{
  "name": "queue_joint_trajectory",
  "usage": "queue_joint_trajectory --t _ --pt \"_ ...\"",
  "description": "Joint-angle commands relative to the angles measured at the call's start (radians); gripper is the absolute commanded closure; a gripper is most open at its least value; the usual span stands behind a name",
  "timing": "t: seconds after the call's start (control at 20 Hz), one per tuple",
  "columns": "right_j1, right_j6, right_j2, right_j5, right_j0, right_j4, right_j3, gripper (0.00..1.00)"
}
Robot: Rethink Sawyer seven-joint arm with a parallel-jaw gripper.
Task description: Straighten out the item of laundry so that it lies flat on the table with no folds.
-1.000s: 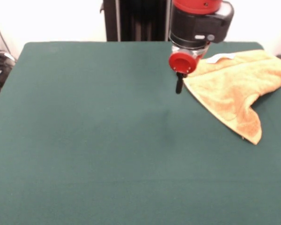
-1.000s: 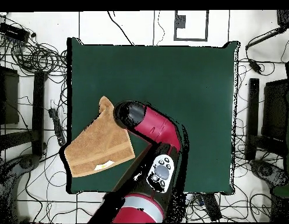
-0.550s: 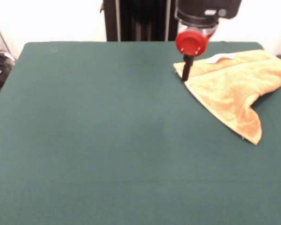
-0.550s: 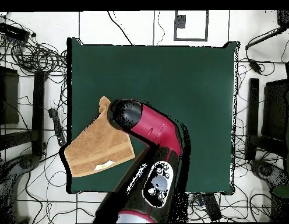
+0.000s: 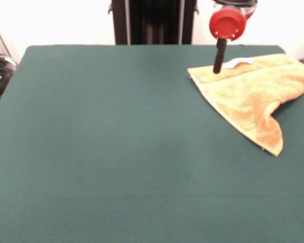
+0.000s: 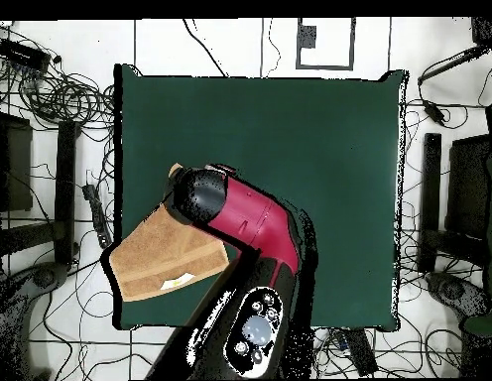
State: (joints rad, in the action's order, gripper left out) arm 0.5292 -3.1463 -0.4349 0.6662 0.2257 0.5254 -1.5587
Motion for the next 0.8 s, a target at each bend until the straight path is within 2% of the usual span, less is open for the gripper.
queue_joint_trajectory --t 0.05,0.25,0.45,0.65,0.8 --pt "-0.033 -0.134 0.029 0.165 -0.009 -0.035 -0.015 0.00" --pt "-0.026 -0.069 0.017 0.212 -0.043 -0.074 0.040 0.00" --pt "-0.042 -0.050 0.015 0.221 -0.064 -0.106 0.101 0.00" --pt "-0.092 -0.078 0.028 0.205 -0.080 -0.111 0.165 0.00" --pt "-0.105 -0.116 0.025 0.285 -0.087 -0.123 0.245 0.00"
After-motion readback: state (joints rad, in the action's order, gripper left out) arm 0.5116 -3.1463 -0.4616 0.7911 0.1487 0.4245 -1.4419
